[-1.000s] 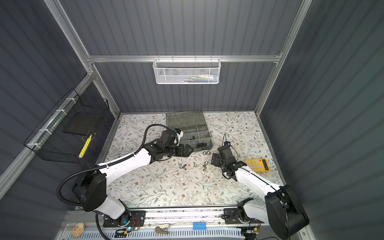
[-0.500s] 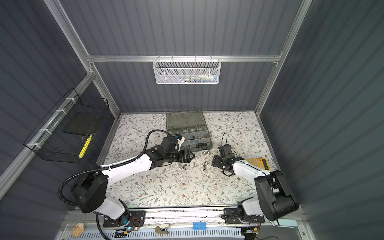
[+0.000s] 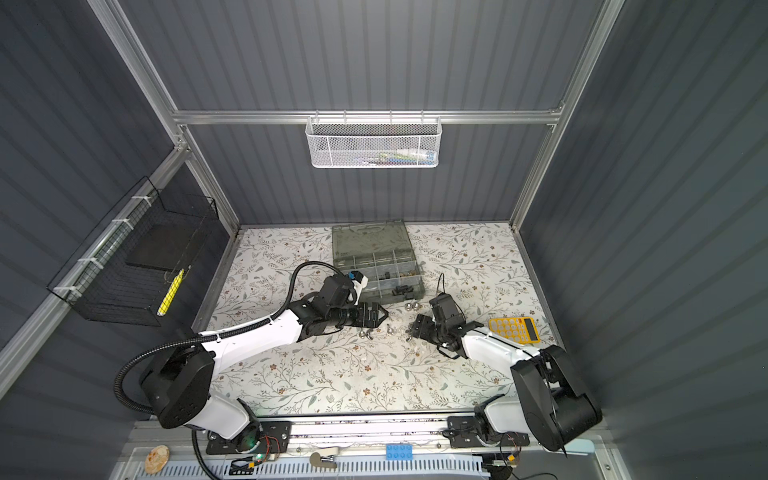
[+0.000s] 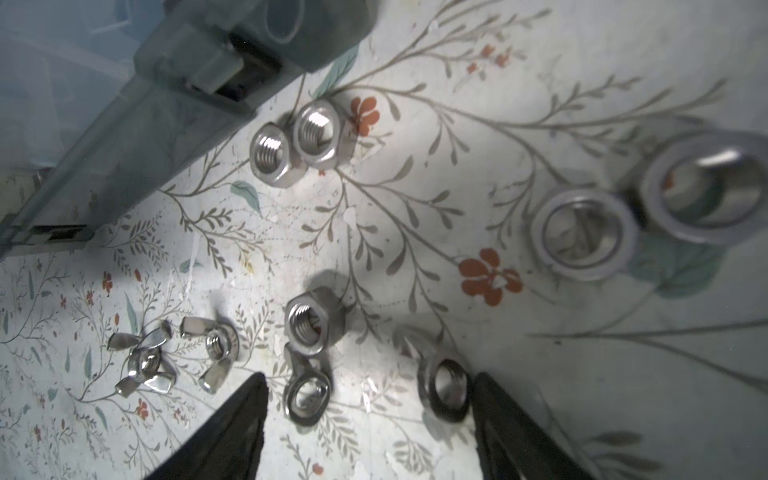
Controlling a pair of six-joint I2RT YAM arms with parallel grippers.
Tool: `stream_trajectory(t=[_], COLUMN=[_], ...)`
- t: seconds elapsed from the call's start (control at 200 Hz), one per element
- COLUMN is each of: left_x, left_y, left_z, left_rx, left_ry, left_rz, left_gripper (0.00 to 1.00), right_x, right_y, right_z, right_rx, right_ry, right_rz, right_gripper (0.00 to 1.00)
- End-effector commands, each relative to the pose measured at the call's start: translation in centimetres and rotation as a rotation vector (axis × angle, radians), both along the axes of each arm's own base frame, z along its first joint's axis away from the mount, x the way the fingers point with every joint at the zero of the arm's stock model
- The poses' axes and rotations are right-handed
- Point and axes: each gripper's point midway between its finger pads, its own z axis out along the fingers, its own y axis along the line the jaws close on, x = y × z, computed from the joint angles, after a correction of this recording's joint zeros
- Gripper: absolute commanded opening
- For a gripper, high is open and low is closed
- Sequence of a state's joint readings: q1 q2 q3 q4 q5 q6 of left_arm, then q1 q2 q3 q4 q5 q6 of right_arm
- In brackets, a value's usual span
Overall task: Sort the screws and nuts into containers
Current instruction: 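Move the left gripper back over the nut pile while right lowers over silver nuts, then close the right gripper on a silver wing nut in the pile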
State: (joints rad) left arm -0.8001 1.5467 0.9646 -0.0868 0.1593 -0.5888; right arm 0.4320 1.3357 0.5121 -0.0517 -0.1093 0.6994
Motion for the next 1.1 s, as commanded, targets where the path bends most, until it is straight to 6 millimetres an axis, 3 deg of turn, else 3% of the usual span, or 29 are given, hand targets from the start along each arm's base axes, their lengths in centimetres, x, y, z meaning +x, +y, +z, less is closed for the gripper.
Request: stream_trajectory(t=[0.0, 0.195, 0.595, 1.096], left_x=[-0.3, -0.5, -0.9, -0.9], left_y=[-0.7, -0.3, 0.2, 0.1], left_z=[0.5, 0.7, 1.0, 1.1], left_rx=[-0.017, -0.018, -0.021, -0.022], left_ry=[0.003, -0.001, -0.008, -0.009], left_rz=[-0.019, -0.014, -0.007, -0.010], left_gripper=[1.00, 1.00, 1.00, 1.00], right_x=[-1.0, -0.8, -0.1, -0.6], right_y=[-0.7, -1.7, -2.2, -2.8], right_z=[-0.6, -1.2, -2.3, -2.9], right_rx=[-0.030, -0.110, -0.204, -0.329], right_ry=[0.034, 0.043, 0.078, 0.106], right_rz=[-0.015, -0.024, -0.007, 0.003], right_gripper=[0.74, 0.73, 0.46, 0.27])
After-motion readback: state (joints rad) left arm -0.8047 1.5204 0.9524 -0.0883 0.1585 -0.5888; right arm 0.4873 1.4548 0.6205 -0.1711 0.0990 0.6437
